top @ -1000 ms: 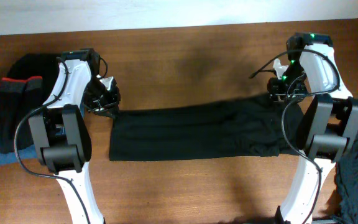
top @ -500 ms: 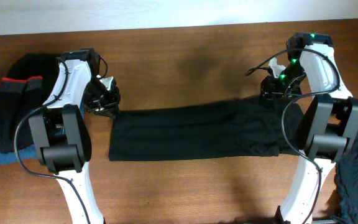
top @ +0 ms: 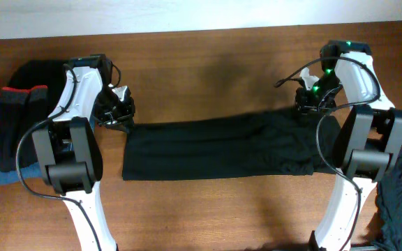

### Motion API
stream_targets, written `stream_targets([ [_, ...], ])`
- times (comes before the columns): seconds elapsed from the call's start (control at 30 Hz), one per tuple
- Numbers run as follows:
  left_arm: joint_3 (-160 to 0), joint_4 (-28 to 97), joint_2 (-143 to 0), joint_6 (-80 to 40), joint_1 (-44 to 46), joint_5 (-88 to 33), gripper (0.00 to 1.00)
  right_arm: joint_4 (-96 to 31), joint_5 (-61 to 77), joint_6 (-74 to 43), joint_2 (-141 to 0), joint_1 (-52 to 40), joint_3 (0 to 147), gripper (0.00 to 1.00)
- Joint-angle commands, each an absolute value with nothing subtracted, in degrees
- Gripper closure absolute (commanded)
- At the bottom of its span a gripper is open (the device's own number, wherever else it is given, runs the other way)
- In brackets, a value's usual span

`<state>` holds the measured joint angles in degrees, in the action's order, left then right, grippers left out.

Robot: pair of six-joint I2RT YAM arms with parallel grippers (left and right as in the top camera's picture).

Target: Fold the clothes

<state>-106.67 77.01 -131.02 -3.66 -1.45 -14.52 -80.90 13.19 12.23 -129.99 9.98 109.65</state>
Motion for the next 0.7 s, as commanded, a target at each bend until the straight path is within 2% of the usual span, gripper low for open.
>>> stream_targets([
  [0.0,-106.98,76.99,-128.75,-3.14,-1.52,-14.11,0.80,-80.49,14.00,11.55,-127.87,10.02,109.27,0.93],
  [0.03,-106.98,76.99,-128.75,-3.14,-1.52,-14.11,0.81,-80.44,14.00,11.57,-127.87,10.02,109.27,0.96],
  [0.57,-106.98,76.95,-128.75,-3.11,-1.52,-14.11,0.80,-86.04,18.85,15.03,-127.83,10.22,109.30,0.96],
  [0.6,-106.98,76.93,-128.75,-3.11,-1.52,-14.11,0.81,-84.97,18.87,15.00,-127.83,10.57,109.30,0.96],
  [0.67,-106.98,76.93,-128.75,-3.11,-1.52,-14.09,0.80,-83.55,18.90,14.98,-127.83,10.96,109.38,0.86],
])
